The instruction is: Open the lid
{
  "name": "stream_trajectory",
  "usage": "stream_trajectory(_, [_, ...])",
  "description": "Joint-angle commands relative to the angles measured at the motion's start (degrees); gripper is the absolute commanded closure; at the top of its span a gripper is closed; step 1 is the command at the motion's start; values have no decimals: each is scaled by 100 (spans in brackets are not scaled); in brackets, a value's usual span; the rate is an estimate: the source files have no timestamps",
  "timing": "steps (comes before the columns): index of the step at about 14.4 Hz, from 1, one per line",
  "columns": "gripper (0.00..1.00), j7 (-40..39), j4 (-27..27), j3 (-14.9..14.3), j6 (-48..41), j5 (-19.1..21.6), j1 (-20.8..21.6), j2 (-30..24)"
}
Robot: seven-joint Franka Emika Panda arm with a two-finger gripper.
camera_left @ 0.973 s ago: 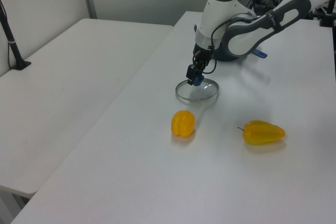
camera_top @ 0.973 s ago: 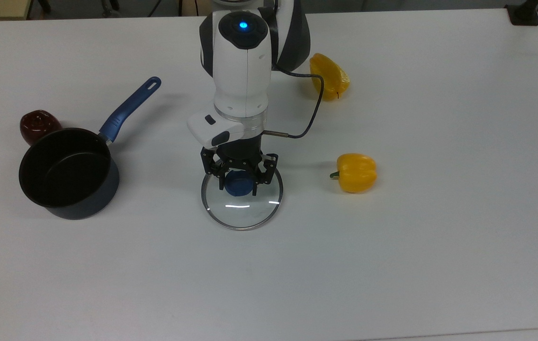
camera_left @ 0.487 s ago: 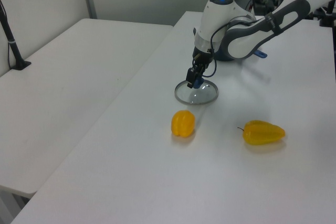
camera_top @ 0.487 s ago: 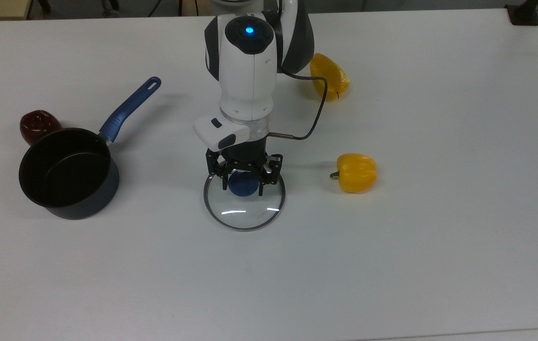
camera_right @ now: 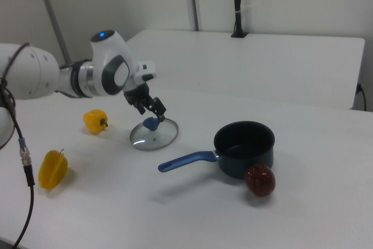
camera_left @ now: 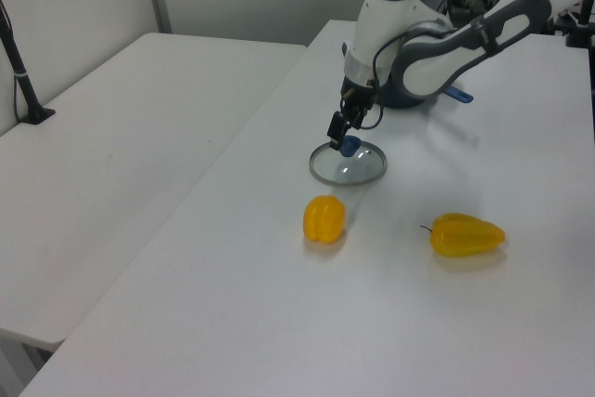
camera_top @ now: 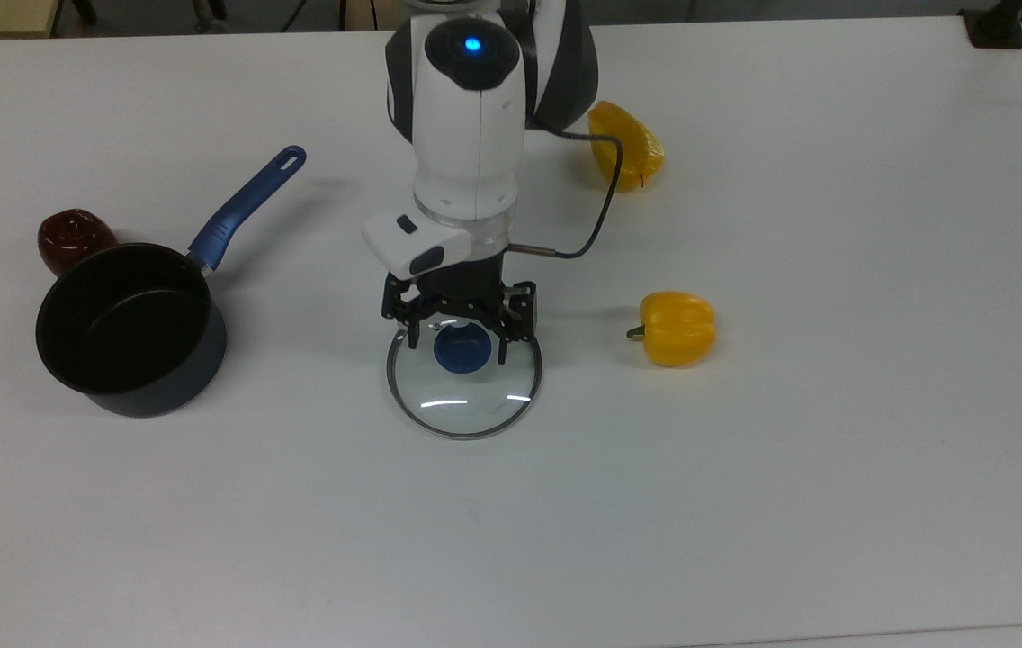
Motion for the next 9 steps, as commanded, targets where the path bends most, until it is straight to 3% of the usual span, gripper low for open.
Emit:
stream_trajectory(1, [0,49,-111,-93,-1008,-84,27,-782])
stream_trajectory(5, [0,-1004,-111,-93,-2484,47,-183,-1555])
stream_trajectory(9, [0,-1288,-146,-84,-3443,153,-429,-2241])
